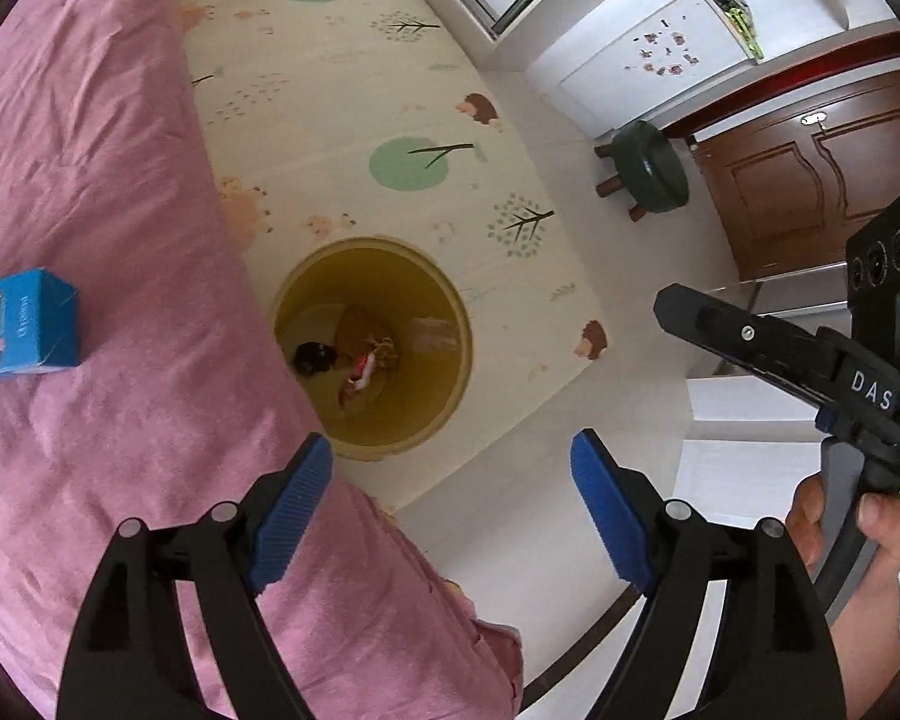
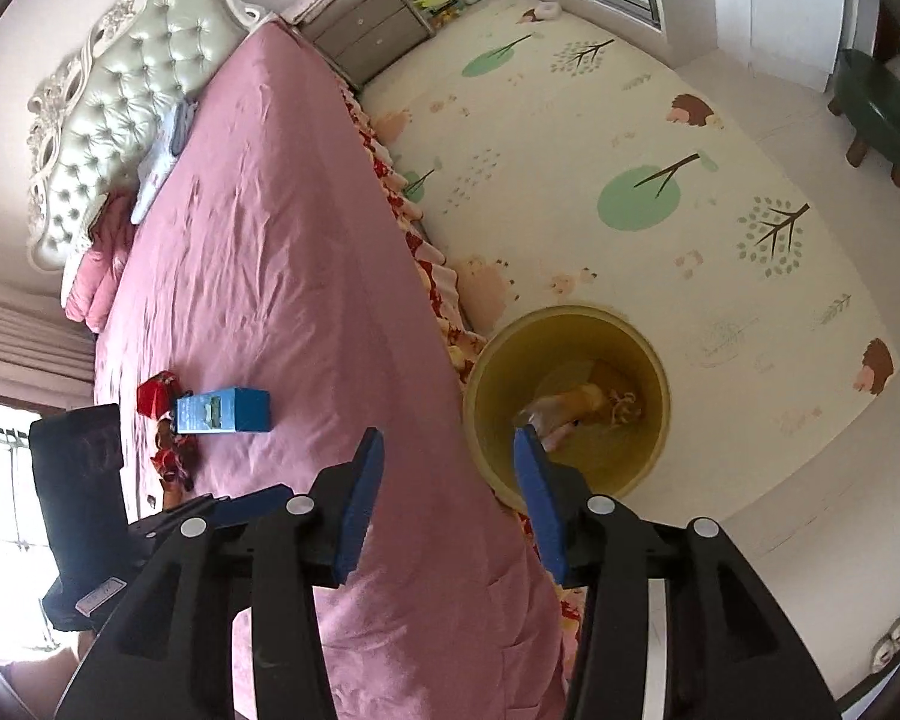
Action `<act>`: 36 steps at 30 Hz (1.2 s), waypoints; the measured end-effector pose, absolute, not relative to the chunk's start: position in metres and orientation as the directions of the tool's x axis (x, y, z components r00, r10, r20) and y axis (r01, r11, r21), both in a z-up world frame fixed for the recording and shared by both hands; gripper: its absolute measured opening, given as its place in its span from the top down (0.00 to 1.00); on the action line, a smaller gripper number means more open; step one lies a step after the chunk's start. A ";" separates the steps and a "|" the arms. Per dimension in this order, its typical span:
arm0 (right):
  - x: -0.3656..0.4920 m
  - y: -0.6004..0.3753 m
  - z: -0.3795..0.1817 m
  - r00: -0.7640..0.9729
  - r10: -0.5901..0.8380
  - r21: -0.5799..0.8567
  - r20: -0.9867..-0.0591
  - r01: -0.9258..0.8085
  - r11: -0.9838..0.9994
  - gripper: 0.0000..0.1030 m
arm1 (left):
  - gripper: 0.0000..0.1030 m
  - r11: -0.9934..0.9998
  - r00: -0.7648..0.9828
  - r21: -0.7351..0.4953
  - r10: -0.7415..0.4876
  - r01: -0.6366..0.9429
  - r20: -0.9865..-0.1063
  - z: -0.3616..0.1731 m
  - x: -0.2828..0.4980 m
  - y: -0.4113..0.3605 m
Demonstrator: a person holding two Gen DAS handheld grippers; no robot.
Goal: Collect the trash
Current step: 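Carry wrapper and bottle to the yellow bin and open both tools over it, then move both tools back over the bed toward the L'Oreal box and red cloths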
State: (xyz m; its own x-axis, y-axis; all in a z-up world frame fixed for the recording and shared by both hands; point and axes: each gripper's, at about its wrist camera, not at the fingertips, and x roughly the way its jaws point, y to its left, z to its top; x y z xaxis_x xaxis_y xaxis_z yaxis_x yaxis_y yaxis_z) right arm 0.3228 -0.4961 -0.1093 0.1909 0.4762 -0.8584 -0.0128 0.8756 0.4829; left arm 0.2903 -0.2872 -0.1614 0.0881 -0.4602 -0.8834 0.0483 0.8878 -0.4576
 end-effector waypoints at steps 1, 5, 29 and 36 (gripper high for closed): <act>0.322 -0.493 -0.109 0.185 0.476 0.481 -0.860 -0.019 0.876 0.56 | 0.21 0.892 0.089 -0.450 -0.452 0.046 -0.888 -0.160 0.287 -0.283; 0.316 -0.471 -0.108 0.152 0.494 0.491 -0.856 -0.059 0.869 0.55 | 0.21 0.904 0.100 -0.428 -0.428 0.022 -0.898 -0.156 0.274 -0.264; 0.241 -0.256 -0.092 -0.053 0.552 0.536 -0.832 -0.333 0.776 0.54 | 0.21 0.918 0.238 -0.337 -0.287 -0.207 -0.928 -0.133 0.157 -0.074; 0.222 -0.193 -0.096 -0.090 0.535 0.525 -0.840 -0.381 0.761 0.54 | 0.21 0.911 0.256 -0.315 -0.248 -0.268 -0.934 -0.138 0.125 -0.021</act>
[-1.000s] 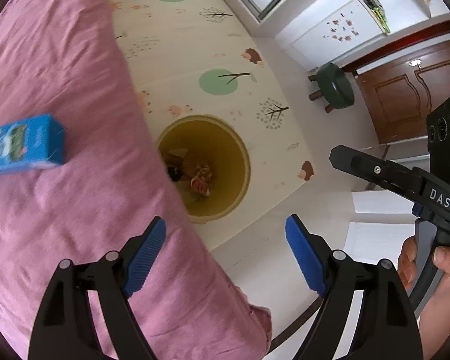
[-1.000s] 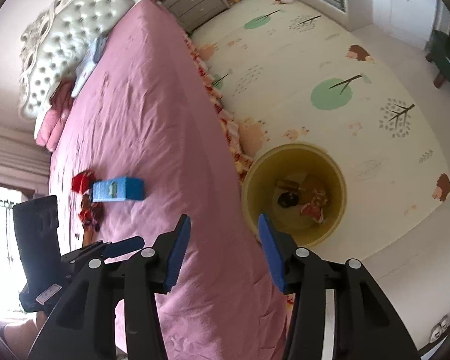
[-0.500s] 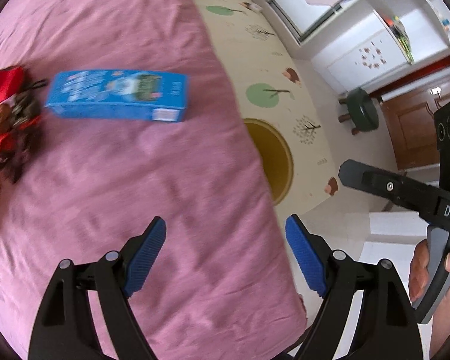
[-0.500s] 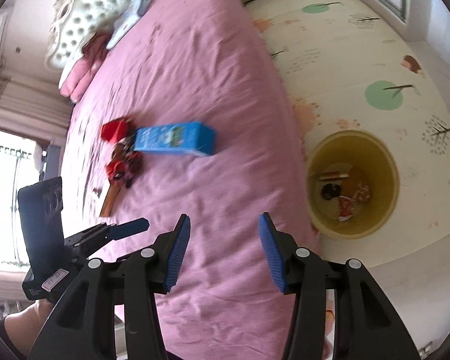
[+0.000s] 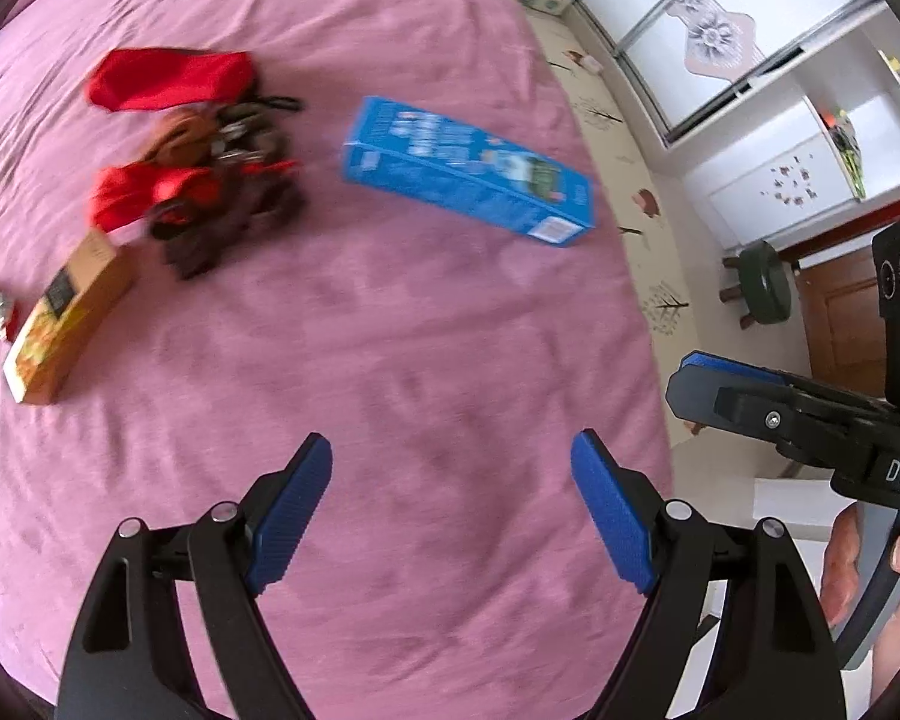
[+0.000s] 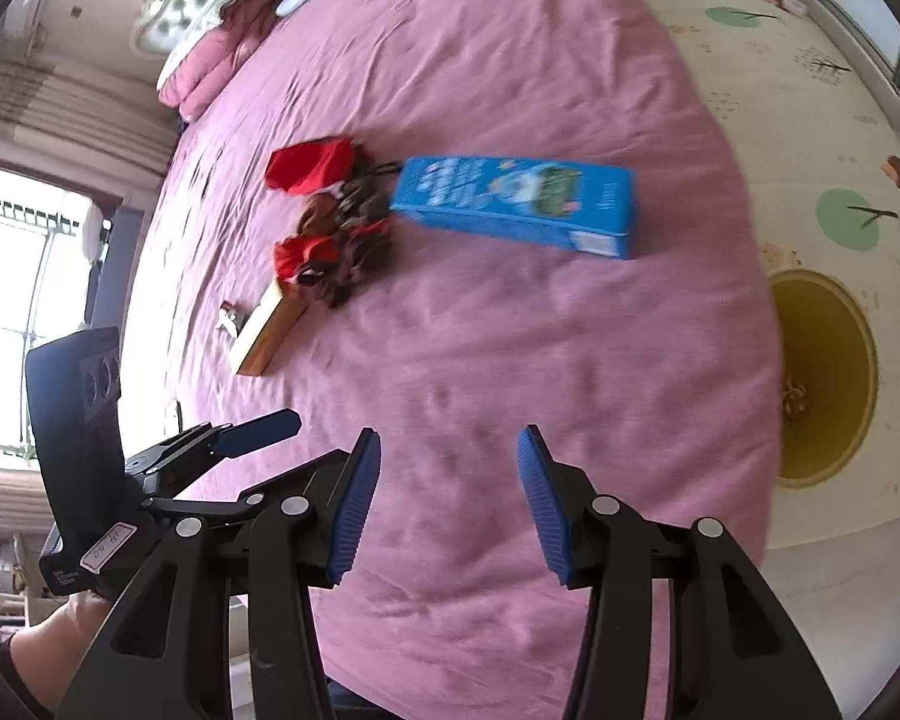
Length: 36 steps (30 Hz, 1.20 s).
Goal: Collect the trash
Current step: 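Move both tools back over the bed toward the L'Oreal box and red cloths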
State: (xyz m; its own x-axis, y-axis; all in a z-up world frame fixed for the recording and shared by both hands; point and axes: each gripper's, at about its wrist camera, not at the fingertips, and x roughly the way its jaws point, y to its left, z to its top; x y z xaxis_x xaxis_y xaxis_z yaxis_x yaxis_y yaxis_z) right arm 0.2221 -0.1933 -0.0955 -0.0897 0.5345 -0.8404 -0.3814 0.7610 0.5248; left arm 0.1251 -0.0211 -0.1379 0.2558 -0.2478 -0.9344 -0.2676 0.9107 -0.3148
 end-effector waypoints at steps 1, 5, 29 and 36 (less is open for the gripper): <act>0.220 -0.183 -0.097 -0.096 0.532 0.524 -0.841 -0.386 0.759 0.54 | 0.21 0.911 0.258 -0.310 -0.241 -0.272 -0.936 -0.139 0.121 -0.012; 0.214 -0.151 -0.101 -0.109 0.519 0.515 -0.848 -0.402 0.757 0.52 | 0.21 0.912 0.257 -0.289 -0.216 -0.292 -0.942 -0.143 0.106 0.019; 0.228 -0.021 -0.157 -0.139 0.451 0.469 -0.882 -0.365 0.804 0.43 | 0.21 0.926 0.234 -0.203 -0.131 -0.317 -0.963 -0.172 0.112 0.172; 0.243 -0.005 -0.179 -0.138 0.425 0.447 -0.894 -0.323 0.834 0.41 | 0.21 0.955 0.211 -0.134 -0.078 -0.265 -0.974 -0.189 0.128 0.187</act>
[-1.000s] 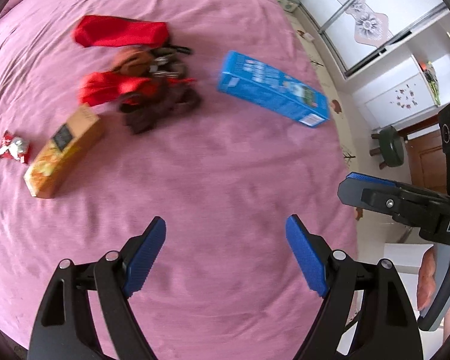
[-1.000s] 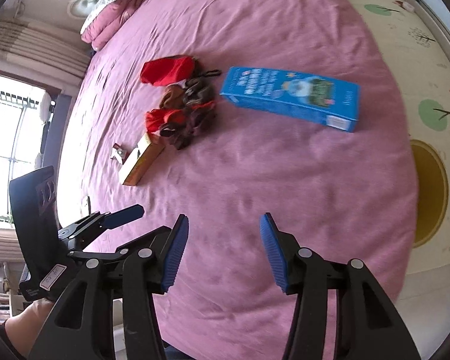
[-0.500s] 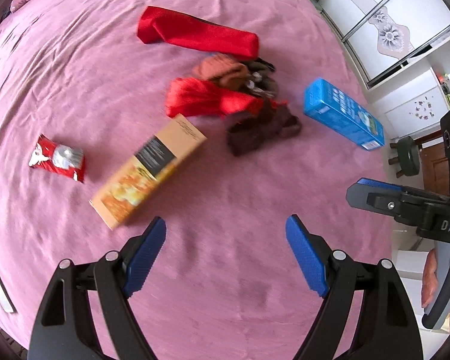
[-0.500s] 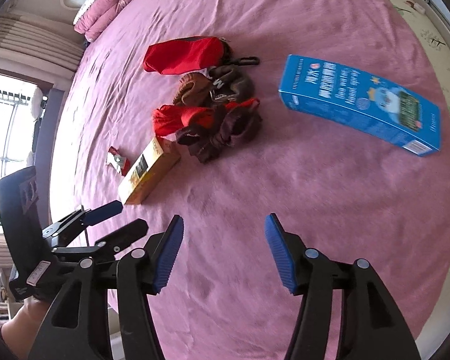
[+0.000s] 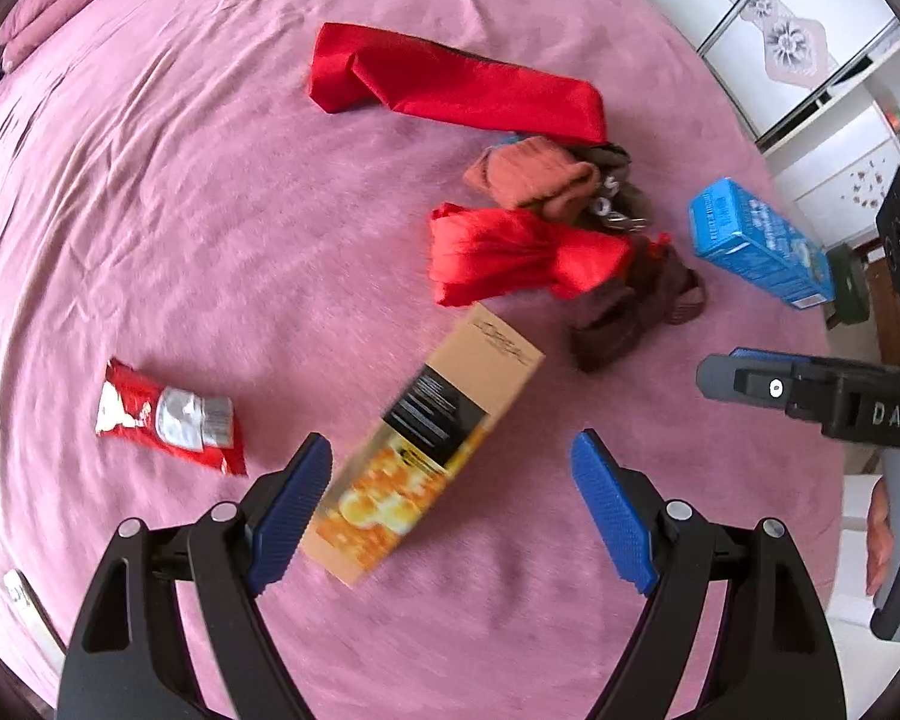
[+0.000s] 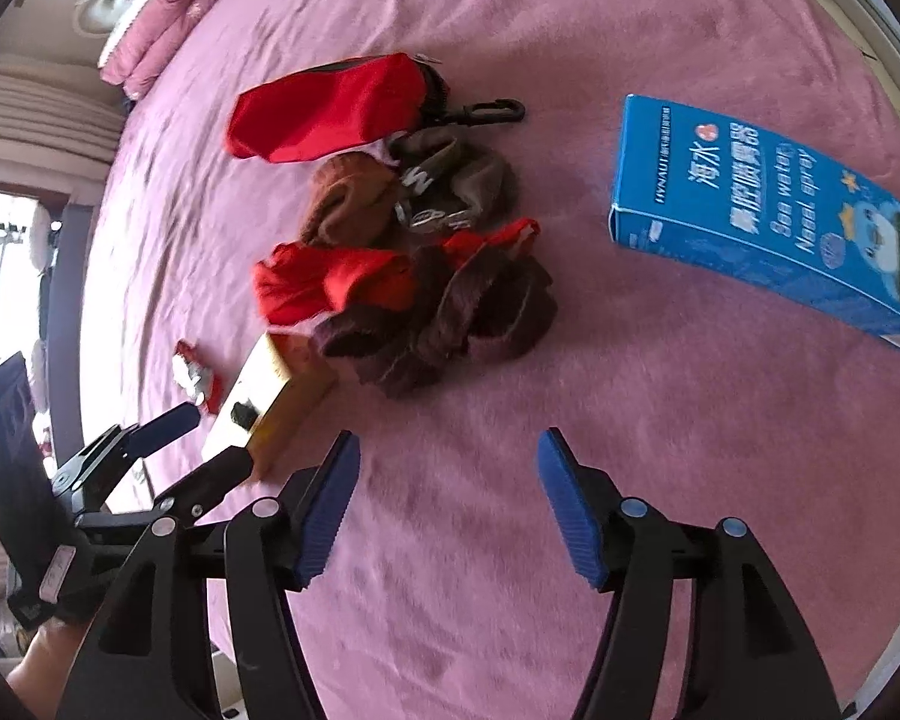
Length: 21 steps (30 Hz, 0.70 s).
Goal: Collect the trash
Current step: 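Move both tools back over the bed toward the L'Oreal box and red cloths, then grasp the gold L'Oreal box with the left tool while the right tool grasps the dark brown cloth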
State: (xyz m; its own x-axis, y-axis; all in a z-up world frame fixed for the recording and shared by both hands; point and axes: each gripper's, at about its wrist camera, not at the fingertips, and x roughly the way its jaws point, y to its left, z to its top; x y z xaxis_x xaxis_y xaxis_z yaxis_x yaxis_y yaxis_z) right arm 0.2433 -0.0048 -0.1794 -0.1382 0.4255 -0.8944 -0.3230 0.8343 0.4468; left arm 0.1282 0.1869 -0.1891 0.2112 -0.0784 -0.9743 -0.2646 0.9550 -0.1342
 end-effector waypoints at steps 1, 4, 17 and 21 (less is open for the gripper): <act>0.246 -0.003 -0.184 -0.142 0.423 0.446 -0.895 -0.311 0.839 0.41 | 0.21 0.956 0.207 -0.134 -0.080 -0.261 -0.975 -0.192 0.130 0.190; 0.254 0.001 -0.190 -0.149 0.426 0.452 -0.892 -0.284 0.846 0.41 | 0.21 0.955 0.195 -0.138 -0.088 -0.262 -0.977 -0.201 0.136 0.199; 0.278 0.013 -0.211 -0.185 0.409 0.443 -0.894 -0.223 0.868 0.69 | 0.41 0.947 0.109 -0.118 -0.090 -0.299 -0.990 -0.244 0.146 0.207; 0.275 0.011 -0.207 -0.182 0.403 0.439 -0.897 -0.254 0.862 0.72 | 0.54 0.931 0.111 -0.146 -0.115 -0.336 -0.987 -0.245 0.144 0.205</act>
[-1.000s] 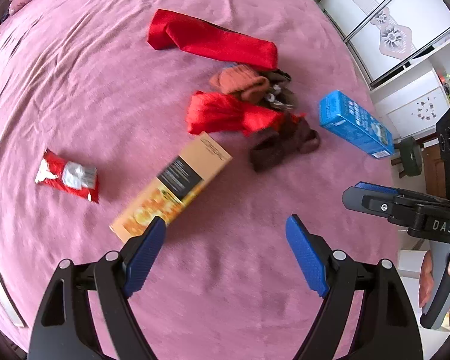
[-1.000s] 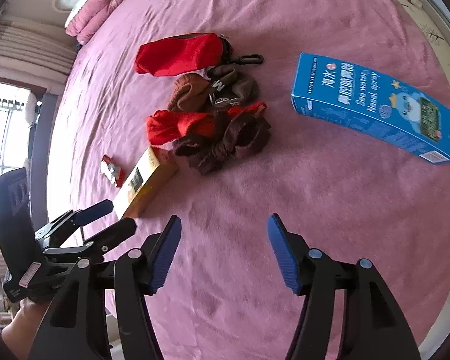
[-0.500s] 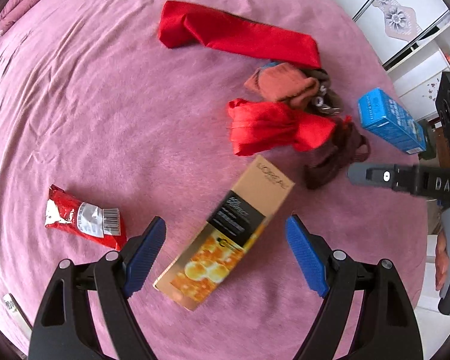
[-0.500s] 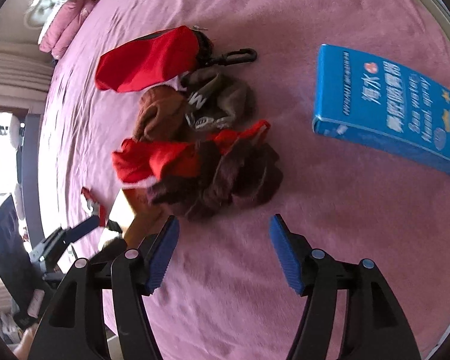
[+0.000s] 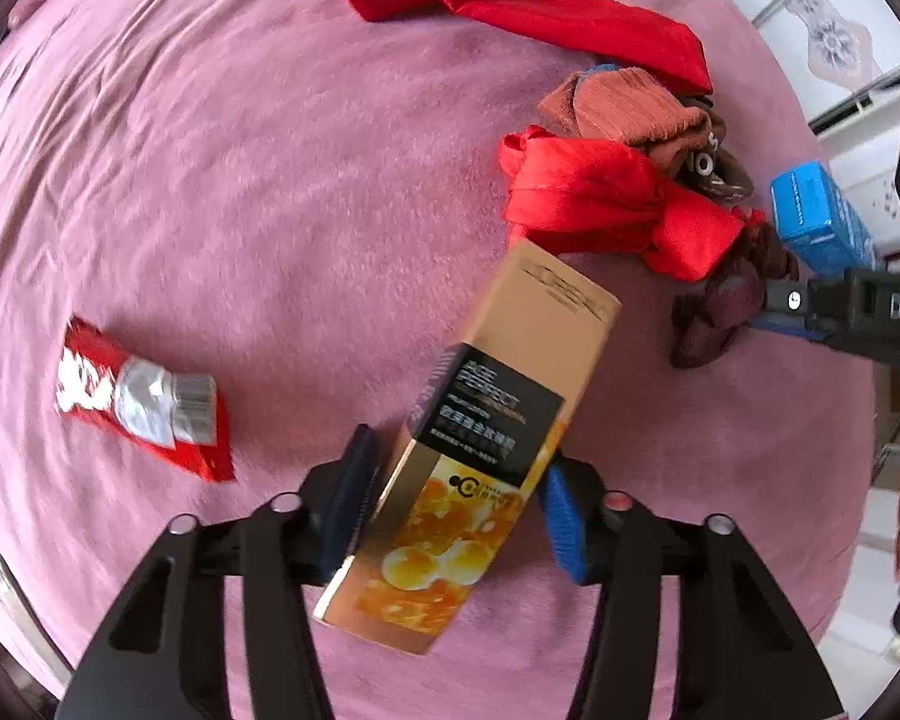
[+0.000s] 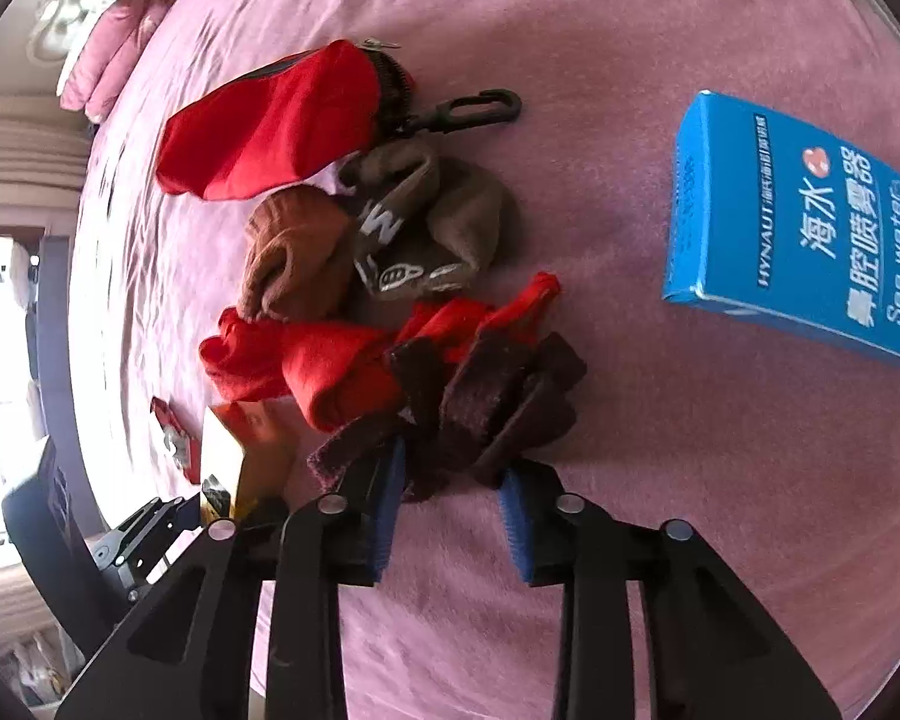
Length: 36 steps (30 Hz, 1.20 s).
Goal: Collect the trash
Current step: 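Grasp the gold L'Oreal box with the left tool while the right tool grasps the dark brown cloth, then carry box and cloth to the yellow bin and open both tools to drop them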
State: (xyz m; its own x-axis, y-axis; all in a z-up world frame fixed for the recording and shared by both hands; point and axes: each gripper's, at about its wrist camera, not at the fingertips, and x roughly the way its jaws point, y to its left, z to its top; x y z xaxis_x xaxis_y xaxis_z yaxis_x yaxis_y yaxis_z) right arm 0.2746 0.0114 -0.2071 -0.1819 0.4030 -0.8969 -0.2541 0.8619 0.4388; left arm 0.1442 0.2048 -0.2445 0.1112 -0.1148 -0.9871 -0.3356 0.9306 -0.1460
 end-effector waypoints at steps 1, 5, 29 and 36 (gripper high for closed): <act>0.273 0.010 -0.206 -0.182 0.403 0.439 -0.897 -0.258 0.861 0.73 | 0.55 0.926 0.111 -0.155 -0.124 -0.345 -0.986 -0.245 0.142 0.203; 0.263 0.000 -0.198 -0.171 0.407 0.440 -0.897 -0.269 0.857 0.74 | 0.58 0.908 0.117 -0.202 -0.171 -0.366 -0.978 -0.245 0.136 0.200; 0.182 -0.175 -0.148 -0.105 0.436 0.449 -0.894 -0.190 0.873 0.75 | 0.59 0.867 0.112 -0.380 -0.364 -0.323 -0.925 -0.211 0.110 0.023; 0.180 -0.254 -0.136 -0.057 0.448 0.451 -0.892 -0.119 0.884 0.75 | 0.59 0.882 0.099 -0.411 -0.399 -0.231 -0.912 -0.201 0.136 -0.068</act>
